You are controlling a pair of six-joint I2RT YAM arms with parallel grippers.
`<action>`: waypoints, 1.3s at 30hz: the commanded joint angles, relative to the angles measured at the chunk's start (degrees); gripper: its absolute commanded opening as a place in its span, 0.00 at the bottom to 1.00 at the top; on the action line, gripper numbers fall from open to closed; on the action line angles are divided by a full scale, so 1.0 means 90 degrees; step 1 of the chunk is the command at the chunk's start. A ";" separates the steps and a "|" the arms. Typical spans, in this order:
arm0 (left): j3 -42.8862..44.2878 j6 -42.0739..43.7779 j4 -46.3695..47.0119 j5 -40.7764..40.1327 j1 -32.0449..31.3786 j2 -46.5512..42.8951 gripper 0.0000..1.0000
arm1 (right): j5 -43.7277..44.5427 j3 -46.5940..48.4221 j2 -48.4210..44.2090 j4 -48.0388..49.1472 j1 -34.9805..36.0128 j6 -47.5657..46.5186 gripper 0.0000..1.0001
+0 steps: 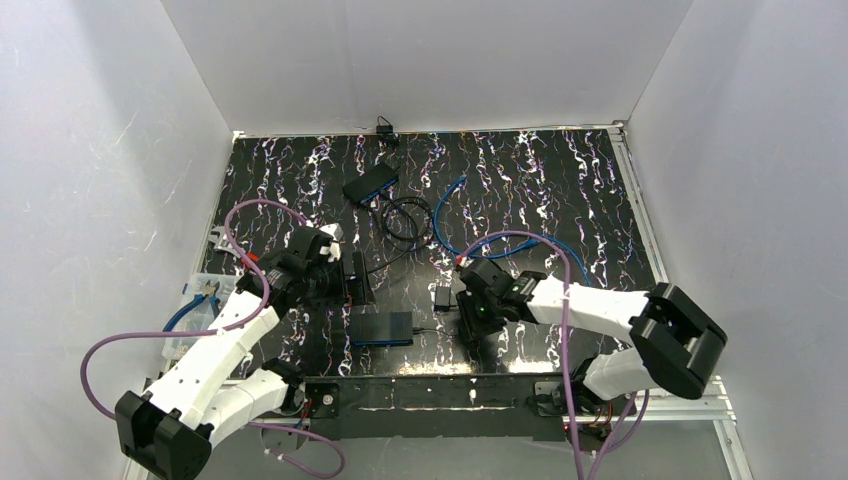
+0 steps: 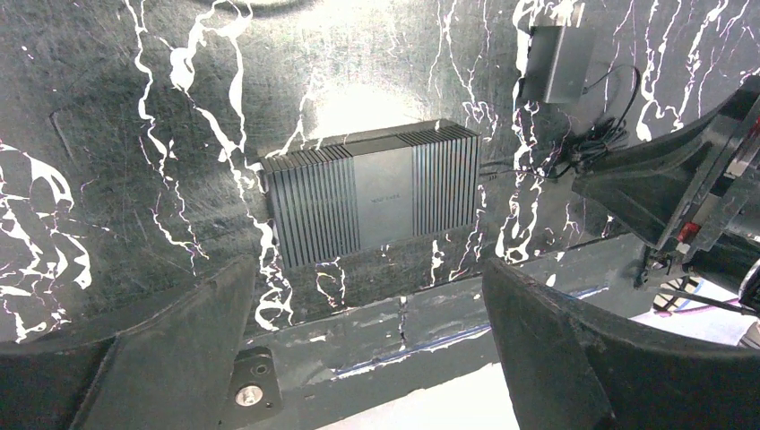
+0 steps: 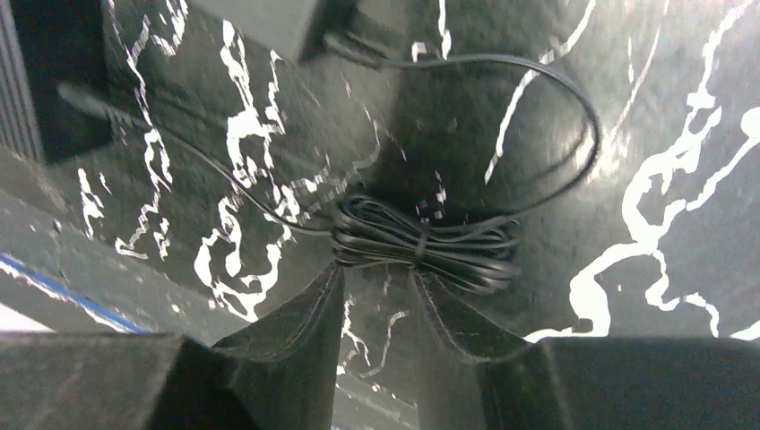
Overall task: Insert the plug into the switch port
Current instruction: Insert the power into the switch port, then adjust the switch port at the center of the board.
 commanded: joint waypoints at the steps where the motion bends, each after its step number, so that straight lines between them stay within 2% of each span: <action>1: 0.0072 0.0106 -0.0108 0.0092 0.0076 -0.0062 0.98 | 0.0557 0.0609 0.0667 0.0510 0.0016 -0.0080 0.39; 9: 0.0044 0.0092 -0.0106 0.0225 0.0161 -0.0074 0.98 | 0.0324 0.2030 0.2250 0.1001 -0.0165 -0.0077 0.39; 18: -0.0157 -0.0072 -0.0121 0.0281 0.0204 -0.0253 0.98 | -0.0265 0.3293 0.3414 0.1388 -0.0696 0.0090 0.39; 20: -0.0227 -0.0144 -0.0032 0.0368 0.0213 -0.0218 0.98 | -0.0423 0.3611 0.3655 0.1383 -0.0812 0.0064 0.35; 22: -0.0288 -0.0236 0.0074 0.0436 0.0221 -0.0155 0.98 | -0.0535 0.3997 0.3899 0.1345 -0.0907 0.0009 0.25; 32: -0.0287 -0.0493 0.0328 0.0421 0.0279 0.0139 0.98 | -0.0681 0.5638 0.4946 0.0863 -0.1345 -0.0406 0.14; 35: -0.0326 -0.0591 0.0419 0.0475 0.0280 0.0169 0.98 | -0.0699 0.6201 0.5197 0.0575 -0.1463 -0.0579 0.15; 39: -0.0481 -0.0665 0.0557 0.0363 0.0293 0.0210 0.98 | -0.0785 0.6380 0.5049 0.0390 -0.1585 -0.0818 0.27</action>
